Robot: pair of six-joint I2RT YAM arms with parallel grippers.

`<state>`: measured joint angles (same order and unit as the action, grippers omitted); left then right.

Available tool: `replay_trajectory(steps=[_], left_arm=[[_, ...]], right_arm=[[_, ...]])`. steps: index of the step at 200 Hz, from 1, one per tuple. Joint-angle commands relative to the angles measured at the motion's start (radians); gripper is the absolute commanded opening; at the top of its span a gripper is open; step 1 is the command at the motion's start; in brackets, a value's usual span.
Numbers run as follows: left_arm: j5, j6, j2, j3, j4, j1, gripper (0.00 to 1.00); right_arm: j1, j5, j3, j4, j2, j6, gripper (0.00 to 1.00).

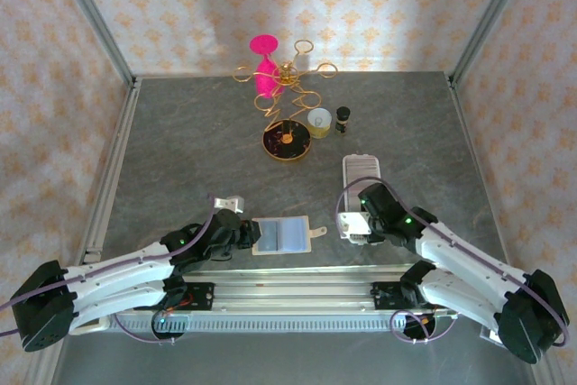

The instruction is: Put the credit cards into the card holder

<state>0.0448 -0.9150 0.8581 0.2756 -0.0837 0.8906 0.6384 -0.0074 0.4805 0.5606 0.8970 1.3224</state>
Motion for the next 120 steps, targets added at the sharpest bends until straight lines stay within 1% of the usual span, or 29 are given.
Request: replay_trajectory(steps=[1, 15, 40, 80, 104, 120], left_arm=[[0.004, 0.018, 0.012, -0.006, 0.032, 0.004, 0.22], [0.006, 0.022, 0.02, 0.0, 0.03, 0.003, 0.22], [0.007, 0.024, 0.028, 0.004, 0.03, 0.003, 0.22], [0.013, 0.021, 0.032, 0.005, 0.037, 0.004, 0.22], [0.015, 0.022, 0.033, 0.005, 0.036, 0.004, 0.22], [0.015, 0.021, 0.033, 0.007, 0.035, 0.003, 0.22]], right_arm=[[-0.005, 0.032, -0.01, -0.007, -0.021, -0.005, 0.35], [-0.005, 0.034, -0.007, -0.001, -0.02, -0.006, 0.34], [-0.005, 0.038, -0.004, 0.002, -0.029, -0.008, 0.25], [-0.005, 0.037, 0.0, 0.006, -0.042, -0.008, 0.2], [-0.005, 0.043, 0.017, 0.021, -0.043, -0.005, 0.2], [-0.005, 0.043, 0.028, 0.031, -0.046, -0.005, 0.18]])
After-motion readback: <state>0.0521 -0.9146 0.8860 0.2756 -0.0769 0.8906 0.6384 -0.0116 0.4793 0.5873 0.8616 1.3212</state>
